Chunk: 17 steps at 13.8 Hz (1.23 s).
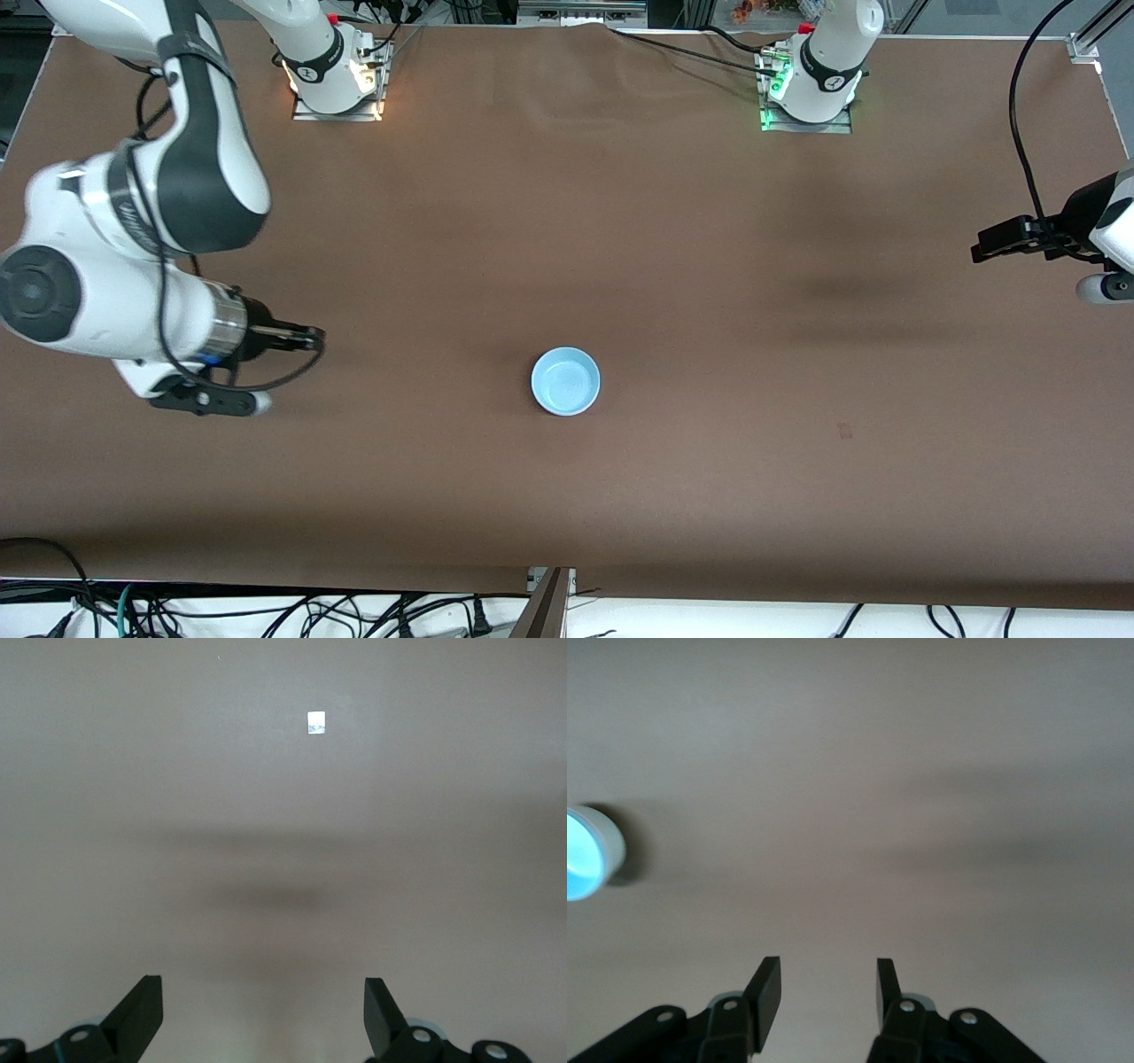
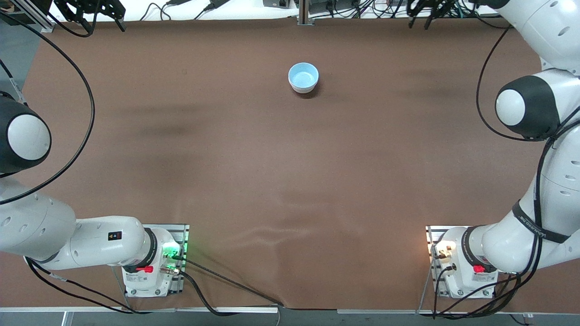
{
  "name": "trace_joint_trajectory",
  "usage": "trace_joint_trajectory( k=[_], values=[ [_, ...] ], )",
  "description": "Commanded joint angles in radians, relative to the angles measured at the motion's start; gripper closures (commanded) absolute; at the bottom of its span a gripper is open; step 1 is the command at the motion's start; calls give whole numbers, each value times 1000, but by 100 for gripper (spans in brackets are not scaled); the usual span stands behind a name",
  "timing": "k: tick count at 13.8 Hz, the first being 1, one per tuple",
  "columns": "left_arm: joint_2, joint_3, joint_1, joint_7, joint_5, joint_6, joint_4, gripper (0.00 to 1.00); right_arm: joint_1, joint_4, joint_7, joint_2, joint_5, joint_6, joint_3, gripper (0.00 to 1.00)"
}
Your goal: Stack pink and blue bowls on white bowl
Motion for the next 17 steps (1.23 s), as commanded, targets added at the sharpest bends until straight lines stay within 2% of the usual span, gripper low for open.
trace_joint_trajectory(
  k=[1, 2, 3, 4, 5, 6, 7, 17],
  values=[
    [6, -7, 6, -7, 5, -2, 20, 0, 3, -26, -127, -72, -8, -65, -78, 43],
    [6, -7, 6, -7, 4, -2, 20, 0, 3, -26, -179, -86, -7, -86, -112, 41],
    [6, -7, 6, -7, 4, -2, 20, 0, 3, -26, -215, -106, -5, -93, -147, 32],
    [6, -7, 6, -7, 4, -2, 20, 0, 3, -26, -226, -118, 4, -93, -195, 30],
    [6, -7, 6, -7, 4, -2, 20, 0, -1, -26, -231, -141, 13, -91, -217, 24],
    [6, -7, 6, -7, 4, -2, 20, 0, -12, -26, -244, -158, 19, -94, -226, 9],
    [6, -7, 6, -7, 4, -2, 20, 0, -16, -25, -244, -176, 18, -96, -228, 2],
    [6, -7, 6, -7, 4, -2, 20, 0, -36, -19, -235, -183, 36, -102, -220, 1]
  ],
)
